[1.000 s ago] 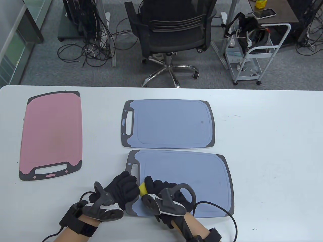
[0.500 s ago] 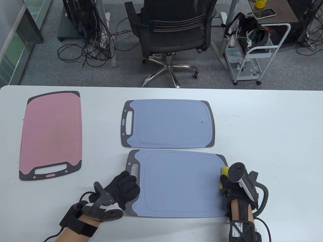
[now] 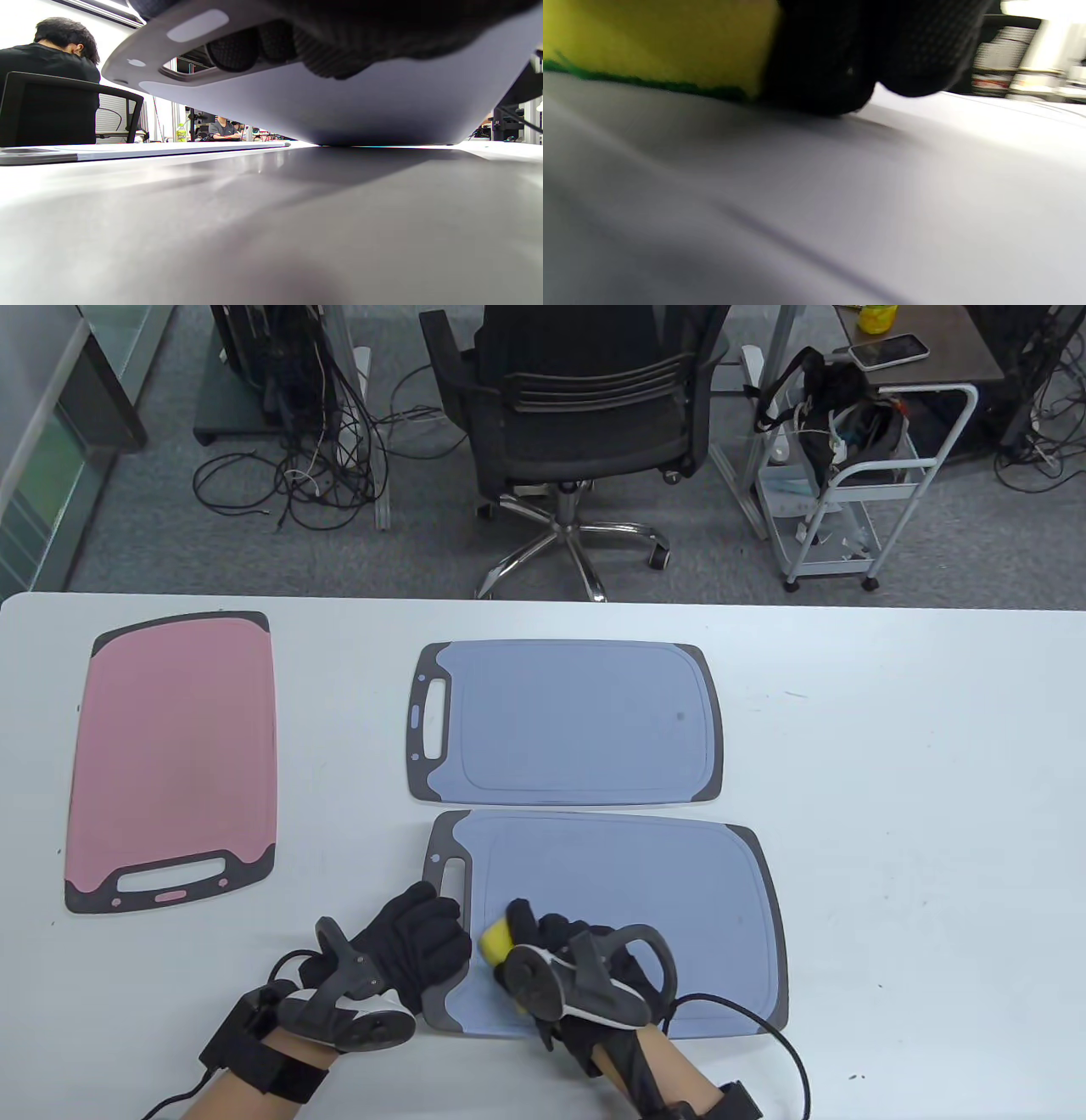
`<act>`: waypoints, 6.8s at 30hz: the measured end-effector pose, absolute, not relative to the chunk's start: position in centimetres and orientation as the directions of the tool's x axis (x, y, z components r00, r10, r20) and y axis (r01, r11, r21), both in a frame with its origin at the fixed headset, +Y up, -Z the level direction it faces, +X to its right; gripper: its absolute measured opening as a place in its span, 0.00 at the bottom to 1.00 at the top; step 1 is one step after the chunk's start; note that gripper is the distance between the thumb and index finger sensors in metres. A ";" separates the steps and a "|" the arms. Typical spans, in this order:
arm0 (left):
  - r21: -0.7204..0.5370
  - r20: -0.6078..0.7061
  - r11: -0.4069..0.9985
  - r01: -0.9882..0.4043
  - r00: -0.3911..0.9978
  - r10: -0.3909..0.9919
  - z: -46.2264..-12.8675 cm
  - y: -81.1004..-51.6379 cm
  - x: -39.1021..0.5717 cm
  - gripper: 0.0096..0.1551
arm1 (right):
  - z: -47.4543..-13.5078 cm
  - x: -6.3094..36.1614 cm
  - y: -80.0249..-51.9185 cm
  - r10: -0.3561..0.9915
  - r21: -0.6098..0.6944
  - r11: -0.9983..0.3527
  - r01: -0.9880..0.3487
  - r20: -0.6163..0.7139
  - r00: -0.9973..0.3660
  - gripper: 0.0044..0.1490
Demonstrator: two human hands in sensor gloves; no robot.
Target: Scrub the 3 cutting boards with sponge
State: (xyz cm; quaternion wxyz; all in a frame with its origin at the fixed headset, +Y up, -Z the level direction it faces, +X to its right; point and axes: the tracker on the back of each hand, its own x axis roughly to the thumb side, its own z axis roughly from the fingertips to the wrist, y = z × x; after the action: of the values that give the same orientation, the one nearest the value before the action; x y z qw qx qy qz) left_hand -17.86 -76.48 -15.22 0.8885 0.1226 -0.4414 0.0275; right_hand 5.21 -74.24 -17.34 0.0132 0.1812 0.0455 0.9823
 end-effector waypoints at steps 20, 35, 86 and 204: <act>0.199 0.790 0.968 -0.156 0.610 -0.065 -15.2 -76.5 -17.8 0.23 | -15.4 1.4 -73.7 0.022 0.063 -0.998 0.013 0.511 -0.859 0.48; 0.193 0.788 0.968 -0.158 0.613 -0.057 -15.2 -76.5 -17.8 0.23 | -16.0 25.5 -77.3 0.009 0.179 -0.982 -0.051 -0.227 -0.974 0.47; 0.180 0.778 0.975 -0.131 0.626 -0.060 -15.5 -76.6 -17.3 0.23 | -15.2 20.2 -76.3 0.001 0.168 -0.986 0.003 0.022 -1.000 0.47; -0.279 -0.215 0.938 0.208 0.938 -0.272 -20.3 -78.4 -35.7 0.46 | -12.4 32.7 -75.8 0.217 -0.068 -0.975 -0.210 -0.119 -0.969 0.48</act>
State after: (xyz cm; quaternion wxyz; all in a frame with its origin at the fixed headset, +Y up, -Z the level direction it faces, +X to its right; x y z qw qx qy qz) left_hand -35.74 -78.36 -20.34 0.9761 -0.1270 0.1262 -0.1230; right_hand 32.66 -75.76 -12.42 0.1078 -0.0630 -0.0274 0.9918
